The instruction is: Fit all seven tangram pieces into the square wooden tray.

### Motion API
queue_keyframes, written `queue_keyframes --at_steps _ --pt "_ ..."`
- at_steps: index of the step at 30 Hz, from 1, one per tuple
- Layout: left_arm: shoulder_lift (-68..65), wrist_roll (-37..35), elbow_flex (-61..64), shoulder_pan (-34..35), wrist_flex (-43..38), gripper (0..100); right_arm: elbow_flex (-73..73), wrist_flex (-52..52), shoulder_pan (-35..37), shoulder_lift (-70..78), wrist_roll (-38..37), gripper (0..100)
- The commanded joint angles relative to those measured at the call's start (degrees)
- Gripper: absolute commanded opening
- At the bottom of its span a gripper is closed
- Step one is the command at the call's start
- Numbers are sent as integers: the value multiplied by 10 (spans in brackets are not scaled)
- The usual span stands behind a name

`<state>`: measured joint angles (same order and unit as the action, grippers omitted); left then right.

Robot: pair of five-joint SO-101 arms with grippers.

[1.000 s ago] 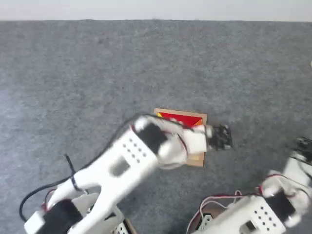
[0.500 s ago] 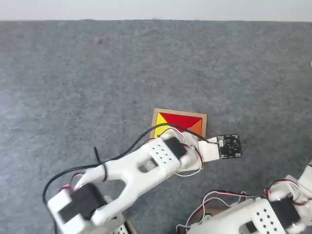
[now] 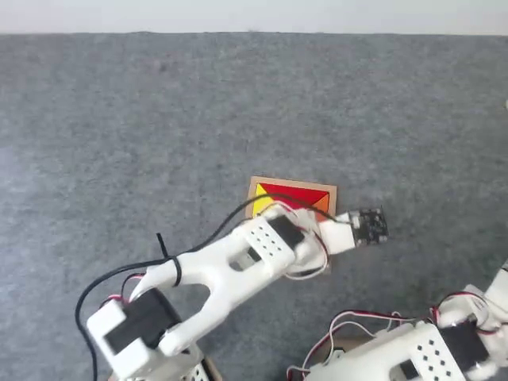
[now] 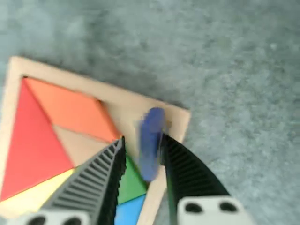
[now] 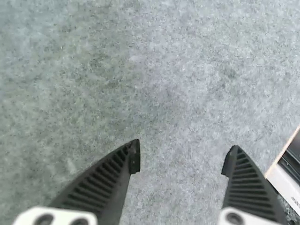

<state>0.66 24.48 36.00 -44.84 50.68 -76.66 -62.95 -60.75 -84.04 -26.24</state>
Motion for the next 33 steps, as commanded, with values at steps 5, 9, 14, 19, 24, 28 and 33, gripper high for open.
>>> queue_keyframes --at_steps 5,9,14,19,24,28,33 --pt "4 24 -71 40 46 133 19 6 14 -9 -9 296" --pt "4 26 -73 59 42 133 19 6 14 -9 -9 296" --pt "10 20 -99 118 47 133 19 10 15 -9 -9 296" --pt "130 -65 -108 236 58 133 25 29 43 -2 -10 296" --pt "331 -118 13 375 42 133 24 34 85 -2 -13 296" --pt "500 -145 200 484 -51 133 14 26 142 -7 -28 296" --pt "681 -136 388 548 -92 137 -21 -26 254 -8 -26 280"
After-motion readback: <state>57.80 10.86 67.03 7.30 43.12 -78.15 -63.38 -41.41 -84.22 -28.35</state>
